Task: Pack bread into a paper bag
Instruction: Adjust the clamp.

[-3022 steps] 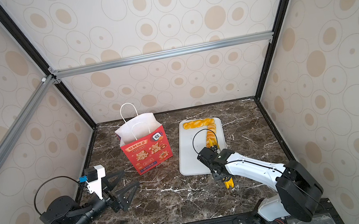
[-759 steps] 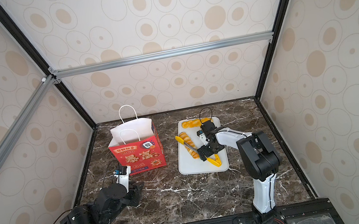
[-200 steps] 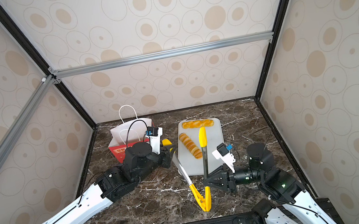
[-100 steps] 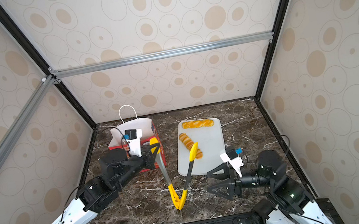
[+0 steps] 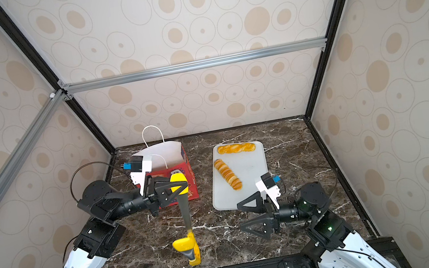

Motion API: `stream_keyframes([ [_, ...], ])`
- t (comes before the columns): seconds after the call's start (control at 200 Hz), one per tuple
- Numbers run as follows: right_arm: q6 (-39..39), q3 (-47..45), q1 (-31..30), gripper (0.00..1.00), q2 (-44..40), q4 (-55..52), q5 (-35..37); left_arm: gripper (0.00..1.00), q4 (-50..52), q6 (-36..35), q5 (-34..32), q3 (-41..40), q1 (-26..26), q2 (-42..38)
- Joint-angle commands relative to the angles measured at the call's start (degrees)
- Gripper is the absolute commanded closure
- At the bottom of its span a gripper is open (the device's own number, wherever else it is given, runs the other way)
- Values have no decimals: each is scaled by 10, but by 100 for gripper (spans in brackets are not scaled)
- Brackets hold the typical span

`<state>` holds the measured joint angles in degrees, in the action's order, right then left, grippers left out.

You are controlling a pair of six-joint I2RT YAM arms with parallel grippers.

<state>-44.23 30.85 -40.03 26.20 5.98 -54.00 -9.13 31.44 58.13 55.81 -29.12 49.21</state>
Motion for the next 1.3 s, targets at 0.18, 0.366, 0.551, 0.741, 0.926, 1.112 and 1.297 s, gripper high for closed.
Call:
stream_keyframes([
  [0.18, 54, 6, -95, 0, 30, 73, -8, 100, -260, 122, 82, 16, -79, 25],
  [0.366, 103, 19, -164, 0, 90, 97, 13, 100, -420, 220, 52, -5, -101, 72],
  [0.551, 148, 42, -236, 0, 165, 106, 42, 100, -481, 249, 20, -24, -101, 104],
  [0.741, 196, 82, -304, 0, 248, 103, 77, 100, -496, 250, -5, -39, -101, 121],
  [0.926, 217, 126, -346, 0, 301, 98, 94, 100, -474, 226, -17, -59, -101, 110],
  [1.112, 293, 195, -427, 0, 334, -35, 229, 100, -362, 147, -61, -68, -101, 73],
  [1.297, 285, 195, -467, 0, 363, -37, 355, 100, -322, 121, -97, -66, -101, 56],
])
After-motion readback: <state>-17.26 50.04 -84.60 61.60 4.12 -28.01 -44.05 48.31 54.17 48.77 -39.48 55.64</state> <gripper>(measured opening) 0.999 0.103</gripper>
